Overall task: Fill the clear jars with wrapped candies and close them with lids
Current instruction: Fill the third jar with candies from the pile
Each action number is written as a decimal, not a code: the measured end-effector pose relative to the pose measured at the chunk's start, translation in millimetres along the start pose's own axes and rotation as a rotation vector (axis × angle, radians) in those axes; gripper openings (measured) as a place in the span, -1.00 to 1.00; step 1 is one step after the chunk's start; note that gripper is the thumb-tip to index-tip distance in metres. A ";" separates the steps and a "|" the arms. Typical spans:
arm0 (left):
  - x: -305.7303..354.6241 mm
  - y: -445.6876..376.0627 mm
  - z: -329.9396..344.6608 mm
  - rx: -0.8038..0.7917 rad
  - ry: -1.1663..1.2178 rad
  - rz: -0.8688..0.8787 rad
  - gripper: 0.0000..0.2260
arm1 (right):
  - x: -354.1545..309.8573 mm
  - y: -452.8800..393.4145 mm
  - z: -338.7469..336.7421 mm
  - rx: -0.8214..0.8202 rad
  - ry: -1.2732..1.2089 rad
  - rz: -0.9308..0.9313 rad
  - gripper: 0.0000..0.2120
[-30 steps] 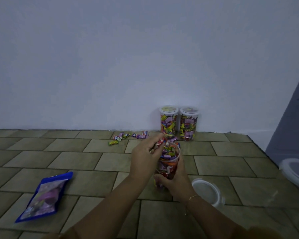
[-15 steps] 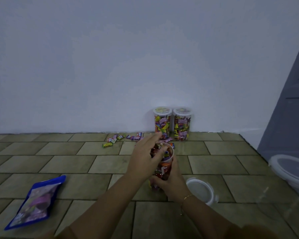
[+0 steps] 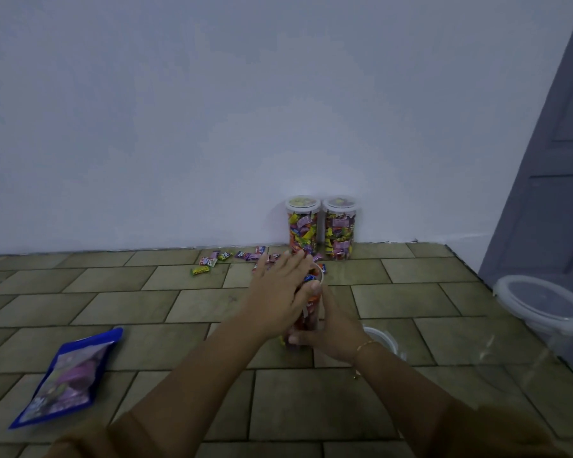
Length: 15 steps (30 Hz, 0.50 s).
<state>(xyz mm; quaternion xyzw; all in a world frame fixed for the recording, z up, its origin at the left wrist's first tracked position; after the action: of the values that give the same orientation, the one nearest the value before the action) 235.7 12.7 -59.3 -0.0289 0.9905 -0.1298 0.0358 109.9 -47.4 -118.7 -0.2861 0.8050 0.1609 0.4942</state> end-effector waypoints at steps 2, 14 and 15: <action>-0.9 6.5 3.8 0.124 0.130 -0.046 -0.35 | 4.2 4.5 -7.7 -0.010 0.340 0.187 0.04; -7.9 8.7 17.6 -0.008 0.838 -0.393 0.16 | 15.1 30.6 -12.2 -0.138 0.672 0.250 -0.53; -8.6 8.6 18.8 -0.002 0.852 -0.399 0.15 | 11.8 31.9 -10.8 -0.162 0.676 0.251 -0.54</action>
<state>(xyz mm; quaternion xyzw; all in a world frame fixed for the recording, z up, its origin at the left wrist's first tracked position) 245.2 16.8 -79.1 -0.1627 0.8922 -0.1336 -0.3995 78.4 -31.8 -124.9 -0.2604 0.9363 0.1797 0.1525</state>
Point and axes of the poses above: each hand's wrist, its own y-axis away from the middle knuckle, its own z-axis out of the palm, x = y × z, the point moved 1 cm from there along -y, towards the middle knuckle, and after that the axes turned 13 degrees about -y, right-handed, at the moved point
